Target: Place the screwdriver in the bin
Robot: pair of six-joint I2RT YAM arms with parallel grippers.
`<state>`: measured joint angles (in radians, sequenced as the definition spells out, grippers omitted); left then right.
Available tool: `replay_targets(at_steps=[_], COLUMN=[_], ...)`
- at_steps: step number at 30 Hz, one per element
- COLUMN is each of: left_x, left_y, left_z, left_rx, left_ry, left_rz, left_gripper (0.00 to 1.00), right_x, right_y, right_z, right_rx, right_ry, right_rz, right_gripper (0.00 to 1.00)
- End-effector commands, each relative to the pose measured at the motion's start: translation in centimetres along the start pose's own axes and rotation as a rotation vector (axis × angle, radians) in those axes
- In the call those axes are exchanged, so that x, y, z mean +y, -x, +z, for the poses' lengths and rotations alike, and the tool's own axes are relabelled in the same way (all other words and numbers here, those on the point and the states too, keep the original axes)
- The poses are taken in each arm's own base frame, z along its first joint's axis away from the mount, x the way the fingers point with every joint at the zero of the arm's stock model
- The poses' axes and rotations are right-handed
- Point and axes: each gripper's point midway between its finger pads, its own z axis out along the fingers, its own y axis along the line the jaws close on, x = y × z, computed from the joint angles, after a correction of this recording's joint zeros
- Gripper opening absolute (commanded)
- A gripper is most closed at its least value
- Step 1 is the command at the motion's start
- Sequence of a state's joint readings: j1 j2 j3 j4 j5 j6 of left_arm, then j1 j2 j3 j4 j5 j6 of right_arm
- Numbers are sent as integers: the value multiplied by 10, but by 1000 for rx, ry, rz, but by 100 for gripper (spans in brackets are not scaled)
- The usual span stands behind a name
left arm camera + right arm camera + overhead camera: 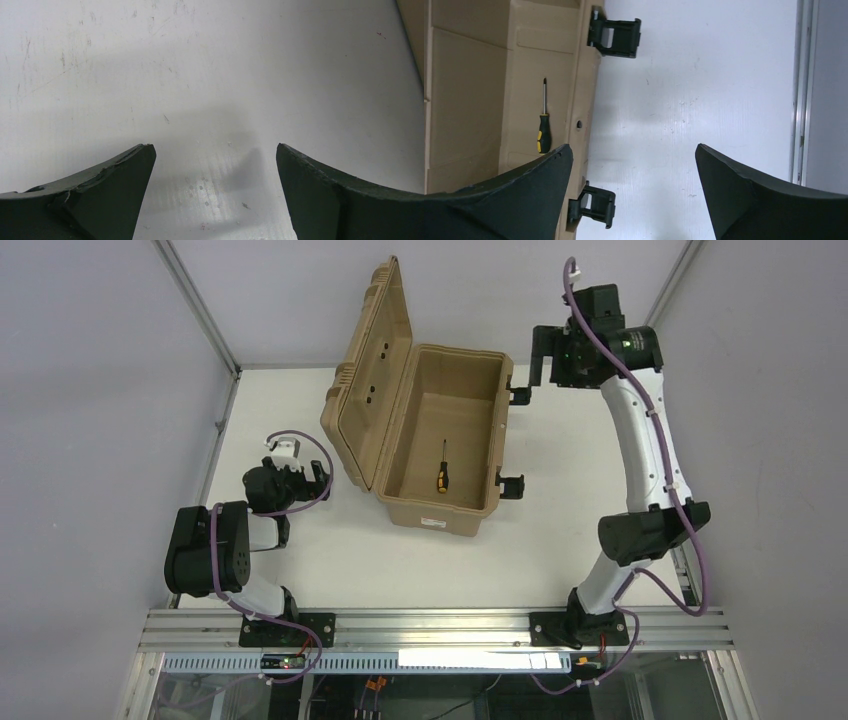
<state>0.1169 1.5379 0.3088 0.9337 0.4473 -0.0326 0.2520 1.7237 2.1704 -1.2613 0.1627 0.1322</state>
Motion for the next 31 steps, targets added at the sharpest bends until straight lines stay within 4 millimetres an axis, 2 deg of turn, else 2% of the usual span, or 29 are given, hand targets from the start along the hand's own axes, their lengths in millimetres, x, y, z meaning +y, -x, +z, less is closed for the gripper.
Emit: replay_targets(at_steps=[1,7,14,31], left_x=[-3,-3,-3,-3], left_y=[16,16,16,16], left_z=[3,3,3,3], left_rx=[-47,-47,-47,-46], left_ry=[-13,-14,-13,-13], left_rz=[42,41,41,41], left_gripper=[99,99,99,99], right_x=[-21,-50,-72,-79], right_y=[9,5,1,3], right_z=[-13,-1,7,6], right_rx=[-36,-17,-3,-24], right_ry=[51,72,60,52], right_rz=[19,56,79,92], right_gripper=[97,98,99,99])
